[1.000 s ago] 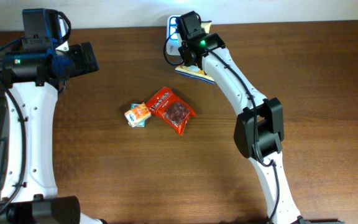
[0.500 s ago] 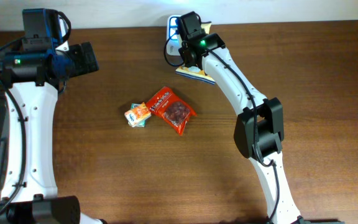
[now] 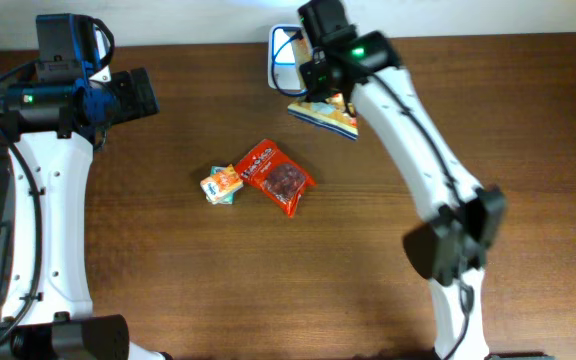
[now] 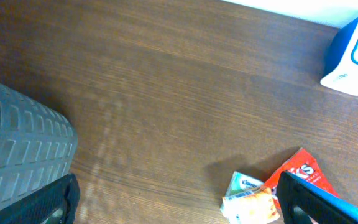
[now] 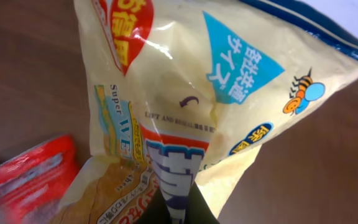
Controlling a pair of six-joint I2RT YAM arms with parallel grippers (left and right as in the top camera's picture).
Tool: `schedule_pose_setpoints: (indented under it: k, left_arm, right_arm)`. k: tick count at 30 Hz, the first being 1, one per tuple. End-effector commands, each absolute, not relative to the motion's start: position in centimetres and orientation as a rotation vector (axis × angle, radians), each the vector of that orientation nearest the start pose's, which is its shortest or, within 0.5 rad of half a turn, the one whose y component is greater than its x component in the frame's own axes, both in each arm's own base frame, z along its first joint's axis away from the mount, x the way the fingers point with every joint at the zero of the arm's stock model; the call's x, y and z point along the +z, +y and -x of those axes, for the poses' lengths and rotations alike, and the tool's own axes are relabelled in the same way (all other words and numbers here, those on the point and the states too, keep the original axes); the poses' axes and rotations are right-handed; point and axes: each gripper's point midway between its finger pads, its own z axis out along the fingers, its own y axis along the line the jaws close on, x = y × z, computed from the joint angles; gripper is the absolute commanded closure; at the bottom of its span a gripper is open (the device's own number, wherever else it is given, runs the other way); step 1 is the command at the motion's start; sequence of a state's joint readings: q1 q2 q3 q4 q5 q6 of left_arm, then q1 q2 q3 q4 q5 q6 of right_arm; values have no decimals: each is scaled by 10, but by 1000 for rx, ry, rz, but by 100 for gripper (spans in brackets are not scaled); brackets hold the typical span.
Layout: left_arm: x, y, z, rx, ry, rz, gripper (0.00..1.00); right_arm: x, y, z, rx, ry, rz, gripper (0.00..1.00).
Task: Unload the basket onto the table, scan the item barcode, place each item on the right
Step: 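Move the wipes package right and release it on the table, then reach the right gripper to the red Hacks bag and grasp it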
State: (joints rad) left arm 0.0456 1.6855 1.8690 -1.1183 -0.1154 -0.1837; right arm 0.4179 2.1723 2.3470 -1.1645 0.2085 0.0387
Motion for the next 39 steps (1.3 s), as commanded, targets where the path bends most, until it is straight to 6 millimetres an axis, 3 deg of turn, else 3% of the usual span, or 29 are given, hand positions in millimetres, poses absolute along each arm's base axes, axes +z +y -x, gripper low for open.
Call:
schedule_pose_setpoints:
  k: [1, 4, 8, 10, 14, 16, 18, 20, 22, 23, 26, 29, 31, 33, 35, 39]
  left_arm:
    - [280, 39, -425, 86, 2483, 327, 1]
    - [280, 39, -425, 86, 2483, 327, 1]
    - [280, 39, -425, 86, 2483, 327, 1]
    - [280, 39, -425, 86, 2483, 327, 1]
    - [280, 39, -425, 86, 2483, 327, 1]
    - [280, 39, -425, 86, 2483, 327, 1]
    - [280, 39, -425, 86, 2483, 327, 1]
    - [280, 39, -425, 86, 2483, 327, 1]
    - [280, 39, -425, 86, 2483, 327, 1]
    - [280, 39, -425, 86, 2483, 327, 1]
    - [280, 39, -425, 86, 2483, 327, 1]
    - [280, 39, -425, 86, 2483, 327, 1]
    - [280, 39, -425, 86, 2483, 327, 1]
    - [280, 39, -425, 86, 2483, 327, 1]
    - [280, 39, -425, 86, 2483, 327, 1]
    - [280, 39, -425, 86, 2483, 327, 1]
  right_arm:
    - [278, 140, -475, 9, 2522, 23, 96]
    - [268, 88, -457, -20, 2614, -285, 96]
    - [228, 20, -443, -94, 2691, -751, 96]
    - [194, -14, -432, -138, 2674, -1075, 96]
    - [135, -53, -409, -218, 2608, -1476, 96]
    - [101, -69, -399, -249, 2604, -1549, 96]
    - [81, -78, -394, -260, 2596, -1587, 96]
    - [67, -87, -388, -272, 2586, -1620, 82]
    - [67, -104, -383, -326, 2585, -1603, 12]
    - [71, -107, -384, -321, 2601, -1566, 1]
    - [99, -116, -392, -309, 2676, -1386, 1]
    - [139, -96, -414, -175, 2791, -1017, 1]
    - [162, -59, -431, 22, 2857, -672, 1]
    - [183, -8, -443, 236, 2858, -376, 1]
    - [190, 44, -448, 365, 2842, -86, 1]
    - [177, 116, -448, 367, 2812, 375, 11]
